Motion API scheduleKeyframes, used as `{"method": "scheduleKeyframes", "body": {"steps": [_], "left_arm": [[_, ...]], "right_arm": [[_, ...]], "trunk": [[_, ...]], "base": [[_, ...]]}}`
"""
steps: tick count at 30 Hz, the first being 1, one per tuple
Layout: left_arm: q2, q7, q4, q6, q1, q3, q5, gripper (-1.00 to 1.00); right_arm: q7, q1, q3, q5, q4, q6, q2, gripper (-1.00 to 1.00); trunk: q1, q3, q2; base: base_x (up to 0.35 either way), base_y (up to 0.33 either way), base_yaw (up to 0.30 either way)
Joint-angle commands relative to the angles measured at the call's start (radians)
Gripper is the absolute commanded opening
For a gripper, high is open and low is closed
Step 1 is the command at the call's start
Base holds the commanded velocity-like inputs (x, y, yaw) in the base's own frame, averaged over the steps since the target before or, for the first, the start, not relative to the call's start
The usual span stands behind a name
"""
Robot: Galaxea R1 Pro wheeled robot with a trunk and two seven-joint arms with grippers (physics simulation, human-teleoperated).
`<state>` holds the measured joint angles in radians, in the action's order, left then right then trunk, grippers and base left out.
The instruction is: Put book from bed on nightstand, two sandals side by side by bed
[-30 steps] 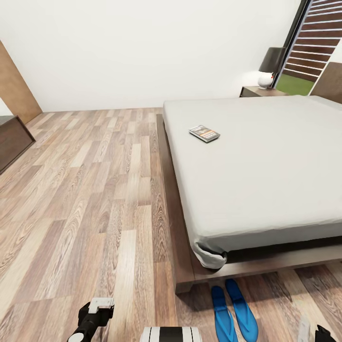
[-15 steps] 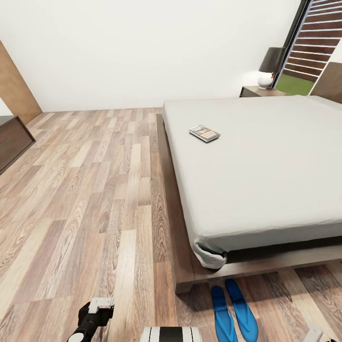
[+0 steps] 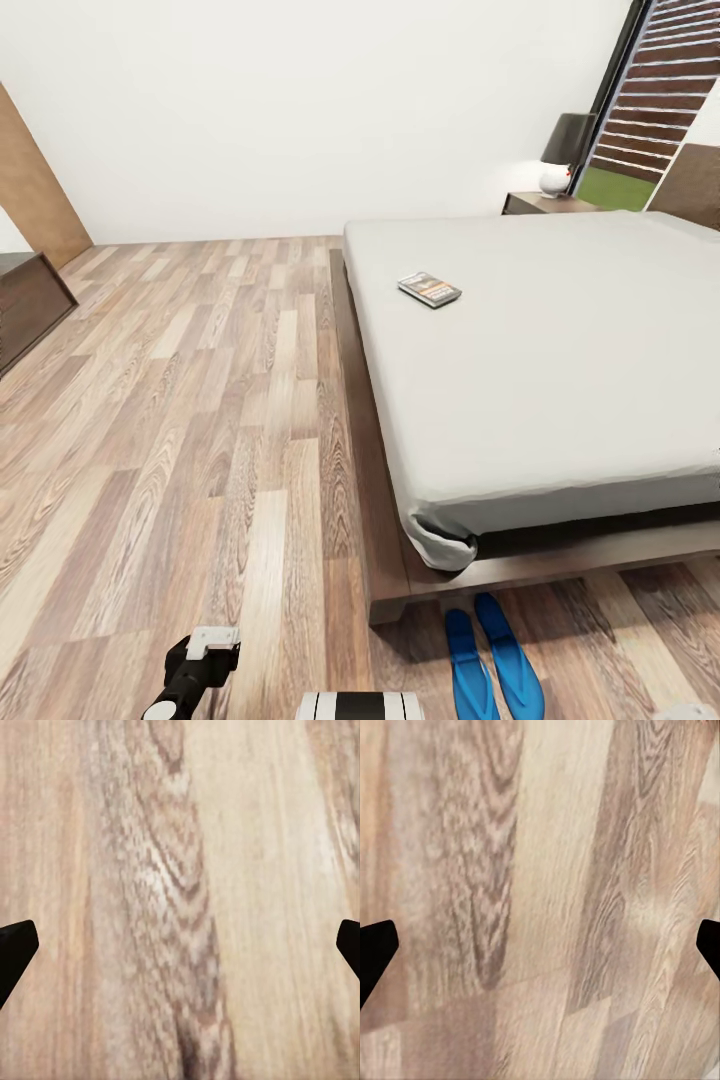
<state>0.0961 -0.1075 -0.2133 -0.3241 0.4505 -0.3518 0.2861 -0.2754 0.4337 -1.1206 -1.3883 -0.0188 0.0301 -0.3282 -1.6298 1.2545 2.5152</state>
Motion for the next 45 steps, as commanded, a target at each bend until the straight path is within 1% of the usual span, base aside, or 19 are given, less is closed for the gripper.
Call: {"method": "scheduleKeyframes", "body": {"steps": [1, 2, 3, 4, 6, 9, 11, 13, 16, 19, 21, 22, 25, 26, 30, 38, 43, 45], "left_arm": [[0.001, -0.005, 0.0, -0.003, 0.0, -0.009, 0.007, 1.0], [0.001, -0.005, 0.0, -0.003, 0.0, -0.009, 0.007, 1.0], [0.001, -0.005, 0.0, -0.003, 0.0, -0.009, 0.007, 1.0], [0.001, -0.006, 0.0, -0.003, 0.0, -0.009, 0.007, 1.0], [0.001, -0.006, 0.0, -0.003, 0.0, -0.009, 0.007, 1.0], [0.001, -0.006, 0.0, -0.003, 0.0, -0.009, 0.007, 1.0], [0.001, -0.006, 0.0, -0.003, 0.0, -0.009, 0.007, 1.0], [0.001, -0.006, 0.0, -0.003, 0.0, -0.009, 0.007, 1.0], [0.001, -0.006, 0.0, -0.003, 0.0, -0.009, 0.007, 1.0], [0.001, -0.006, 0.0, -0.003, -0.001, -0.009, 0.007, 1.0], [0.001, -0.006, 0.0, -0.003, -0.001, -0.009, 0.006, 1.0], [0.001, -0.006, 0.0, -0.003, -0.001, -0.009, 0.006, 1.0], [0.001, -0.006, 0.0, -0.003, 0.0, -0.009, 0.006, 1.0], [0.001, -0.006, 0.0, -0.003, 0.0, -0.009, 0.006, 1.0], [0.0, -0.006, 0.0, -0.003, -0.001, -0.009, 0.006, 1.0], [-0.001, -0.006, 0.0, -0.003, -0.001, -0.009, 0.006, 1.0], [-0.002, -0.006, 0.0, -0.003, -0.001, -0.009, 0.006, 1.0], [-0.003, -0.006, 0.0, -0.003, -0.001, -0.009, 0.006, 1.0]], "right_arm": [[-0.004, 0.0, -0.057, -0.006, 0.001, 0.022, -0.001, 1.0], [-0.003, 0.0, -0.084, -0.005, 0.0, 0.031, -0.001, 1.0], [-0.003, 0.0, -0.084, -0.005, 0.0, 0.031, -0.001, 1.0], [-0.002, 0.0, -0.113, -0.002, 0.0, 0.039, -0.001, 1.0], [0.002, 0.0, -0.182, 0.013, 0.0, 0.052, -0.003, 1.0], [0.009, 0.0, -0.297, 0.043, -0.001, 0.075, -0.007, 1.0], [0.013, 0.0, -0.364, 0.058, -0.006, 0.098, -0.01, 1.0], [0.015, 0.001, -0.411, 0.068, -0.01, 0.12, -0.011, 1.0], [0.018, 0.001, -0.455, 0.077, -0.013, 0.137, -0.014, 1.0], [0.026, 0.002, -0.475, 0.081, -0.012, 0.146, -0.015, 1.0], [0.05, 0.002, -0.483, 0.083, -0.012, 0.149, -0.016, 1.0], [0.05, 0.002, -0.483, 0.083, -0.012, 0.149, -0.016, 1.0], [0.103, 0.002, -0.492, 0.085, -0.015, 0.152, -0.013, 1.0], [0.103, 0.002, -0.492, 0.085, -0.015, 0.152, -0.013, 1.0], [0.158, 0.002, -0.497, 0.088, -0.018, 0.156, -0.01, 1.0], [0.165, 0.002, -0.499, 0.089, -0.018, 0.159, -0.009, 1.0], [0.166, 0.002, -0.5, 0.089, -0.018, 0.162, -0.009, 1.0], [0.166, 0.002, -0.501, 0.089, -0.018, 0.162, -0.009, 1.0]], "trunk": [[0.0, 0.001, 0.0], [0.0, 0.001, 0.0], [0.0, 0.001, 0.0], [0.0, 0.001, 0.0], [0.0, 0.001, 0.0], [0.0, 0.001, 0.0], [0.0, 0.001, 0.0], [0.0, 0.001, 0.0], [0.0, 0.001, 0.0], [0.0, 0.001, 0.0], [0.0, 0.001, 0.0], [0.0, 0.001, 0.0], [0.0, 0.001, 0.0], [0.0, 0.001, 0.0], [0.0, 0.001, 0.0], [0.0, 0.001, 0.0], [0.002, -0.019, -0.001], [0.002, -0.019, -0.001]], "base": [[0.0, 0.0, 0.0], [0.0, 0.0, 0.0], [0.0, 0.0, 0.0], [0.0, 0.0, 0.0], [0.0, 0.0, 0.0], [0.0, 0.0, 0.0], [0.0, 0.0, 0.0], [0.0, 0.0, 0.0], [0.0, 0.0, 0.0], [0.0, 0.0, 0.0], [0.0, 0.0, 0.0], [0.0, 0.0, 0.0], [0.0, 0.0, 0.0], [0.0, 0.0, 0.0], [0.0, 0.0, -0.022], [0.0, 0.0, -0.046], [0.0, 0.0, -0.013], [0.0, 0.0, -0.007]]}}
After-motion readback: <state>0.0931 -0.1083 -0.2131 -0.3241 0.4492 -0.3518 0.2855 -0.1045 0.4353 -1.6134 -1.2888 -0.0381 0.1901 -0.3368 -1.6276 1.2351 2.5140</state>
